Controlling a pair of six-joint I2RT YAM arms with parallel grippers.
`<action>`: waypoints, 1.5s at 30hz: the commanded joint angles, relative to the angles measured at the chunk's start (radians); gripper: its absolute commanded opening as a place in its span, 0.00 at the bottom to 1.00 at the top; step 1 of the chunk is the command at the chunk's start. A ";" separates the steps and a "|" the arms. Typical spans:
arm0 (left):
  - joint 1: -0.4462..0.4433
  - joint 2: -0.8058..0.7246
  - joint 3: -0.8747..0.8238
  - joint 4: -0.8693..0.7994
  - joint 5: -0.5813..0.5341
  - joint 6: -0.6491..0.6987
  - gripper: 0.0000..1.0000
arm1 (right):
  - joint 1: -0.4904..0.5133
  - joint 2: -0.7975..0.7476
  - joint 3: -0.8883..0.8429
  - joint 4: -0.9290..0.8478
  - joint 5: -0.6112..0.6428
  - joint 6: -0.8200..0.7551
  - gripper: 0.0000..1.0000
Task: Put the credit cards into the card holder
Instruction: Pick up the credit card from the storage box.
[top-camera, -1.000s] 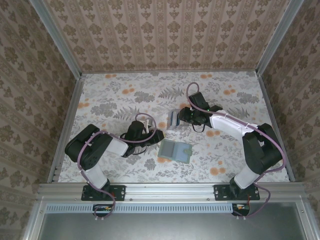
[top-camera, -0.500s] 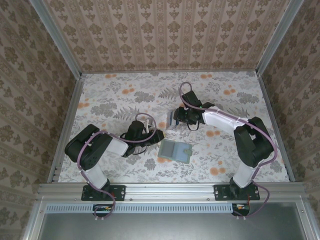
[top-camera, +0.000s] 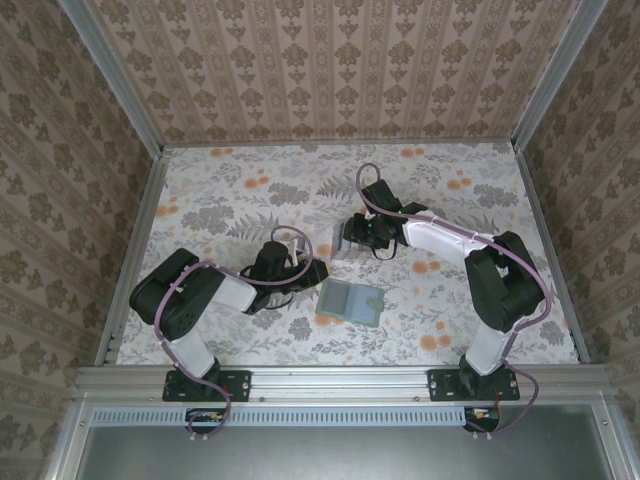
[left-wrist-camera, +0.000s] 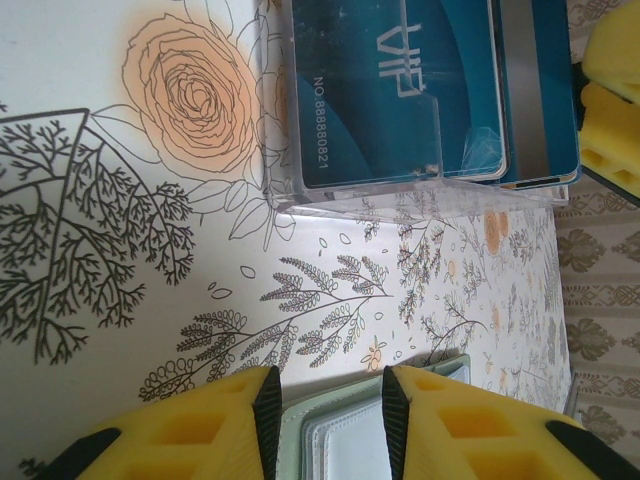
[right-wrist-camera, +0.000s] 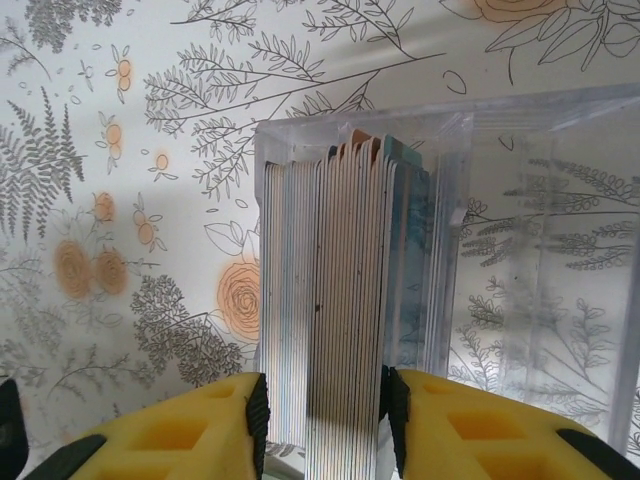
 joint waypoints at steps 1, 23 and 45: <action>0.019 0.071 -0.069 -0.321 -0.105 0.019 0.36 | -0.010 -0.061 -0.015 0.048 -0.060 0.004 0.39; 0.017 0.076 -0.072 -0.311 -0.101 0.015 0.36 | -0.020 -0.072 -0.044 -0.002 -0.004 -0.027 0.07; 0.008 0.046 -0.079 -0.329 -0.123 0.015 0.35 | -0.022 -0.518 -0.376 0.024 -0.093 -0.004 0.00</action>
